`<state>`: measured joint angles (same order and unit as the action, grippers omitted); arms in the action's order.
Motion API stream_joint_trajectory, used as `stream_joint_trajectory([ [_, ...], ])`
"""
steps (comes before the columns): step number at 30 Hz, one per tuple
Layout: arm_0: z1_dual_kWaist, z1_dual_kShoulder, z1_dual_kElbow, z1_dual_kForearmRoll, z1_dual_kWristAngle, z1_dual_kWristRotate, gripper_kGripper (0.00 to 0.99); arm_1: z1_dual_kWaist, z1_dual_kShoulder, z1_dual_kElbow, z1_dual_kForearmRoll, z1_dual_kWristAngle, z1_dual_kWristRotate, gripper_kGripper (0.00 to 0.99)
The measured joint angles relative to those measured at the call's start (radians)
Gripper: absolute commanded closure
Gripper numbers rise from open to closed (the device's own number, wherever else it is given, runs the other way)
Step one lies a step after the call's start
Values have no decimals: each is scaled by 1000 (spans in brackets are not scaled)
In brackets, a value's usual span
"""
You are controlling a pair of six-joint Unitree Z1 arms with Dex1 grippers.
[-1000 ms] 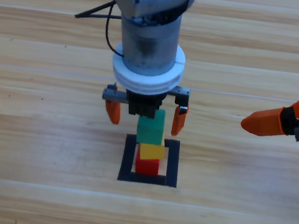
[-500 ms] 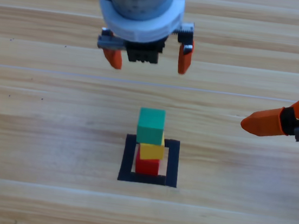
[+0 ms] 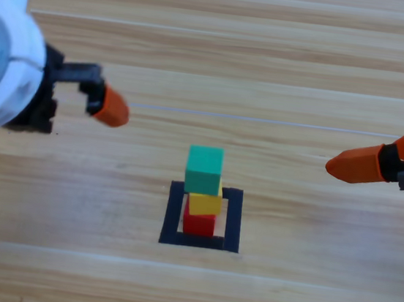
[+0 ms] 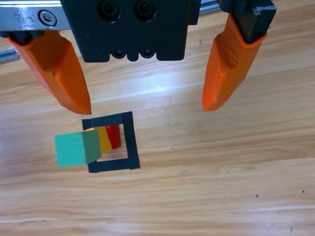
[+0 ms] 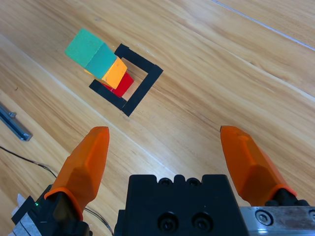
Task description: Stack the blocks in the rectangular block: red at the bottom, yellow in the middle, green on top
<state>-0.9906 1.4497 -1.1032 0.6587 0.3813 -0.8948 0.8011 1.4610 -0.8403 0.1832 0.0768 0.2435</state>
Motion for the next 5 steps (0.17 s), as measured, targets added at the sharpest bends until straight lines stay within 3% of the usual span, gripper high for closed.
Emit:
stream_joint_trajectory([
  [5, 0, -11, 20, -10, 3, 23, 25, 0, 0, 0, 0, 0, 0, 1],
])
